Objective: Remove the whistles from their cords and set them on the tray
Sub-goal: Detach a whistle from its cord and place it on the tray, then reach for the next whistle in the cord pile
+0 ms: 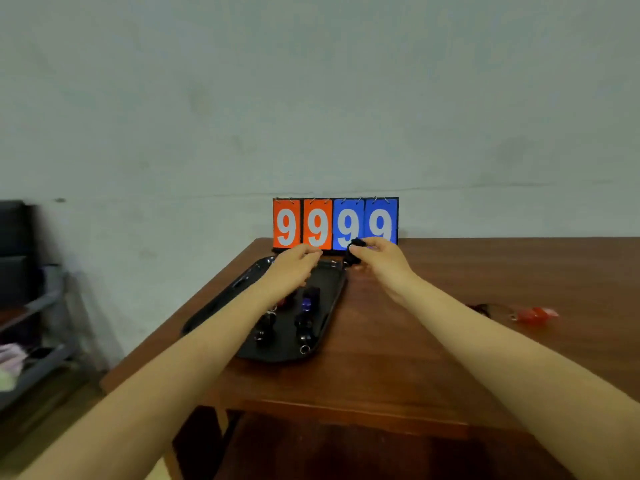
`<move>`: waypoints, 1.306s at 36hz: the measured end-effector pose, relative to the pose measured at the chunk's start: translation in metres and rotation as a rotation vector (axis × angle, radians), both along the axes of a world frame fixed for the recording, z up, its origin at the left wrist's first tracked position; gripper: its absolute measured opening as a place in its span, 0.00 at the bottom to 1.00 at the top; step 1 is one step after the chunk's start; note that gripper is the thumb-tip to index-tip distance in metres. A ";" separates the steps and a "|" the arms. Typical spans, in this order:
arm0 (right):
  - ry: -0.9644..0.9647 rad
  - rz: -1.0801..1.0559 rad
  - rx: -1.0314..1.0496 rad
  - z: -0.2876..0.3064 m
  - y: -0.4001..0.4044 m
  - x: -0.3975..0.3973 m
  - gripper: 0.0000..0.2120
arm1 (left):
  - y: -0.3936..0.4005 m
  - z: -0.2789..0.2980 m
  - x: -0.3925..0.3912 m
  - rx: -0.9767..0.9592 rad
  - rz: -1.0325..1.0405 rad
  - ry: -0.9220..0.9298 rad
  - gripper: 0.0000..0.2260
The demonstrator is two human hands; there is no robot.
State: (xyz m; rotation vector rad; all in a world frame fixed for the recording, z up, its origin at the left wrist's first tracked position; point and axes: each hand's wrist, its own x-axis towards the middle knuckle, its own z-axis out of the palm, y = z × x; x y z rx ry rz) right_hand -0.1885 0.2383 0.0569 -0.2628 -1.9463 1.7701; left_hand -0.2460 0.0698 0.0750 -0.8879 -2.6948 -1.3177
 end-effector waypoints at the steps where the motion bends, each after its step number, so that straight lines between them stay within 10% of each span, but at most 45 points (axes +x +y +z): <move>1: -0.020 0.011 -0.028 -0.002 -0.007 -0.012 0.15 | -0.017 -0.002 -0.008 -0.023 0.040 0.021 0.14; 13: -0.276 -0.003 0.117 -0.033 -0.042 -0.130 0.15 | -0.169 -0.072 -0.094 0.084 0.320 -0.276 0.11; 27: -0.488 0.006 0.337 -0.044 -0.050 -0.179 0.16 | -0.168 -0.088 -0.101 0.041 0.299 -0.122 0.14; 38: -0.358 -0.107 0.874 -0.039 -0.023 -0.089 0.11 | -0.163 -0.079 -0.085 -0.217 0.404 0.265 0.11; 47: -0.079 -0.263 0.534 -0.030 0.027 0.033 0.06 | -0.026 -0.037 0.010 -0.153 -0.017 0.329 0.09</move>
